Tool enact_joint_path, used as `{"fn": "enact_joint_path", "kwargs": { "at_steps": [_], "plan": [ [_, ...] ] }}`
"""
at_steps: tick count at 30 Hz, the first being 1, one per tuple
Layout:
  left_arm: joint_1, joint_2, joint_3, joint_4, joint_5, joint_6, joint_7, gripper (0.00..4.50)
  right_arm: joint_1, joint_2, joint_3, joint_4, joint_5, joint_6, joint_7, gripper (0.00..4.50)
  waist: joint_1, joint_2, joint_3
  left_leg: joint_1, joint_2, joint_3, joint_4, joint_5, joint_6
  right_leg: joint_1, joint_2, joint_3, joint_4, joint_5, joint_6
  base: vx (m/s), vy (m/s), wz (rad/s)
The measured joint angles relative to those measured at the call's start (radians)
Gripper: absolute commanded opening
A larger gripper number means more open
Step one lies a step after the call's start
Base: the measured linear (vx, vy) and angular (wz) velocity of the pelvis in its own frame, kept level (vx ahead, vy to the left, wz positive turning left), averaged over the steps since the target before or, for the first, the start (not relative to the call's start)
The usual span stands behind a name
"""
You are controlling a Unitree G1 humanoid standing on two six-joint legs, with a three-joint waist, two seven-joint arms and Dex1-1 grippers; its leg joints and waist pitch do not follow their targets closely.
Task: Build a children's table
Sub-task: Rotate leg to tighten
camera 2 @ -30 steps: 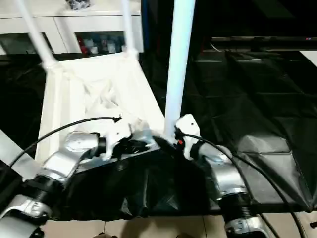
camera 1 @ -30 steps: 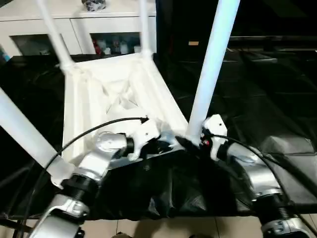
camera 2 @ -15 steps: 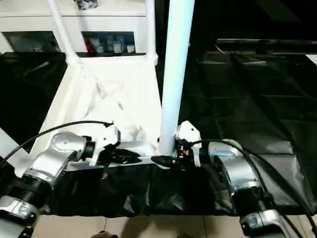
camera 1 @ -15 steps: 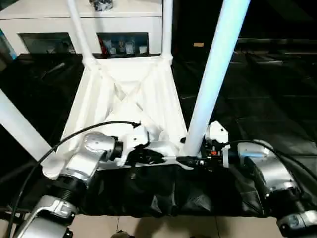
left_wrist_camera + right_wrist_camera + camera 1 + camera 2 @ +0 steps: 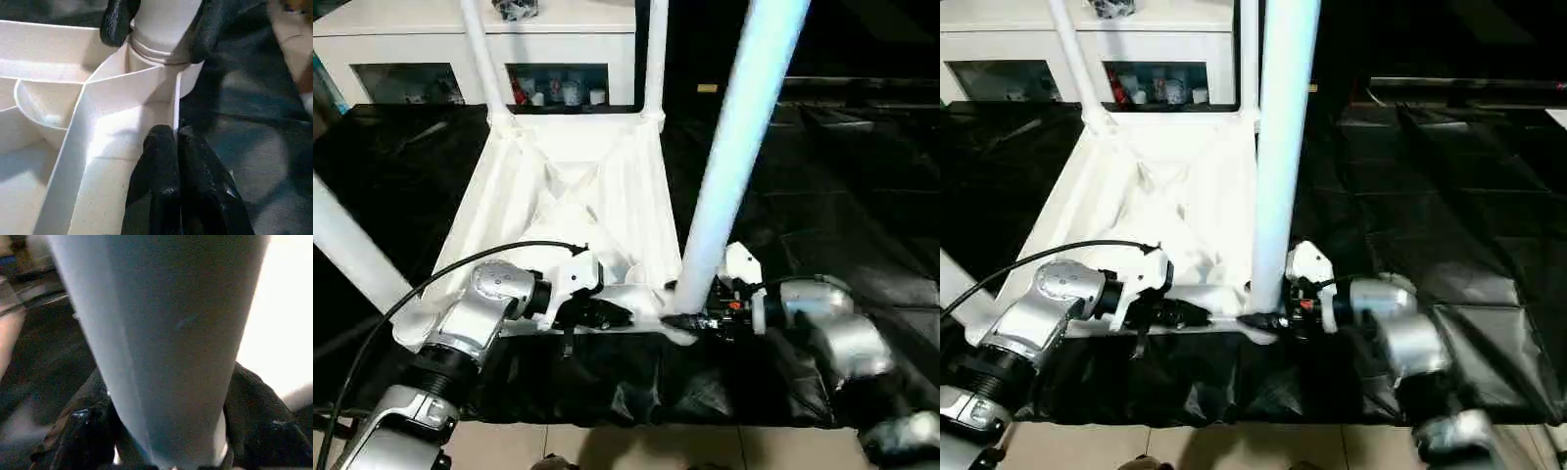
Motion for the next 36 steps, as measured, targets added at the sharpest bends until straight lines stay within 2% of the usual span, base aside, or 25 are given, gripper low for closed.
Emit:
{"fn": "enact_joint_path", "kwargs": {
  "at_steps": [5,7,9,14,15,18,19,21,23,26,30,36],
  "plan": [
    [0.005,-0.08,0.011,-0.005,0.048,0.05,0.152,0.0,0.042,0.1,-0.068,-0.011,-0.032,-0.004,-0.279,2.53,-0.016,-0.001,-0.001,0.005,-0.001,0.0,-0.003,0.0,0.0,0.005,0.0,0.002,-0.002,-0.001,0.002,0.0,0.0,0.0],
    [0.013,-0.12,0.017,-0.013,0.071,0.071,0.234,0.0,0.045,0.161,-0.095,-0.01,-0.066,-0.01,-0.425,2.53,-0.025,0.001,-0.003,0.005,-0.001,0.0,-0.003,0.0,0.0,0.006,0.0,0.002,-0.002,-0.003,0.005,0.0,0.0,0.0],
    [0.013,-0.156,0.017,-0.014,0.091,0.089,0.302,0.0,0.039,0.205,-0.104,-0.007,-0.113,-0.021,-0.553,2.53,-0.03,0.005,-0.005,0.005,-0.002,-0.001,-0.003,0.0,0.0,0.006,0.0,0.002,-0.002,-0.004,0.006,0.0,0.0,0.0],
    [0.013,-0.186,0.015,-0.019,0.106,0.107,0.355,0.0,0.029,0.242,-0.105,-0.002,-0.158,-0.028,-0.674,2.53,-0.032,0.007,-0.007,0.005,-0.002,-0.001,-0.009,0.0,0.0,0.006,0.0,0.002,-0.005,-0.004,0.007,0.0,0.0,0.0],
    [0.013,-0.186,0.015,-0.022,0.106,0.111,0.355,0.0,0.03,0.243,-0.105,-0.003,-0.157,-0.03,-0.676,3.03,-0.032,0.007,-0.007,0.005,-0.002,-0.001,-0.011,0.0,-0.001,0.005,0.001,0.002,-0.005,-0.004,0.007,0.0,0.0,0.0],
    [0.013,-0.187,0.015,-0.026,0.106,0.112,0.355,0.0,0.031,0.25,-0.105,-0.012,-0.153,-0.022,-0.675,3.2,-0.032,0.008,-0.007,0.005,-0.002,-0.001,-0.012,0.0,-0.001,0.005,0.001,0.001,-0.005,-0.004,0.006,0.0,0.0,0.0],
    [0.013,-0.187,0.015,-0.027,0.106,0.112,0.353,0.0,0.031,0.25,-0.105,-0.014,-0.152,-0.021,-0.675,3.51,-0.032,0.008,-0.007,0.005,-0.002,-0.001,-0.012,0.0,-0.001,0.005,0.001,0.001,-0.005,-0.004,0.006,0.0,0.0,0.0],
    [0.013,-0.185,0.015,-0.029,0.106,0.112,0.343,0.0,0.032,0.246,-0.105,-0.015,-0.152,-0.025,-0.664,3.61,-0.032,0.008,-0.007,0.005,-0.002,-0.001,-0.013,0.0,-0.001,0.005,0.001,0.001,-0.005,-0.004,0.006,0.0,0.0,0.0],
    [0.013,-0.176,0.014,-0.034,0.1,0.109,0.326,0.0,0.031,0.228,-0.097,-0.013,-0.154,-0.039,-0.633,3.61,-0.031,0.008,-0.007,0.004,-0.002,-0.001,-0.013,0.0,-0.001,0.005,0.001,0.001,-0.005,-0.003,0.006,0.0,0.0,0.0],
    [0.013,-0.134,0.008,-0.039,0.075,0.084,0.252,0.0,0.021,0.142,-0.057,0.001,-0.142,-0.079,-0.481,3.61,-0.028,0.008,-0.006,0.003,-0.002,-0.001,-0.014,0.0,-0.001,0.004,0.001,0.0,-0.005,-0.001,0.002,0.0,0.0,0.0],
    [0.013,-0.097,0.004,-0.041,0.048,0.058,0.178,0.0,-0.01,0.07,-0.043,0.011,-0.086,-0.079,-0.291,3.61,-0.025,0.009,-0.006,0.002,-0.001,-0.001,-0.013,0.0,0.0,0.001,0.001,-0.001,-0.005,-0.001,0.002,0.0,0.0,0.0],
    [0.015,-0.046,0.003,-0.037,0.027,0.026,0.094,0.0,-0.04,-0.018,-0.005,0.011,-0.04,-0.067,-0.063,3.61,-0.022,0.008,-0.004,-0.002,-0.001,-0.001,-0.006,0.0,0.0,-0.001,0.001,-0.001,-0.006,-0.001,0.002,0.0,0.0,0.0]
  ]
}}
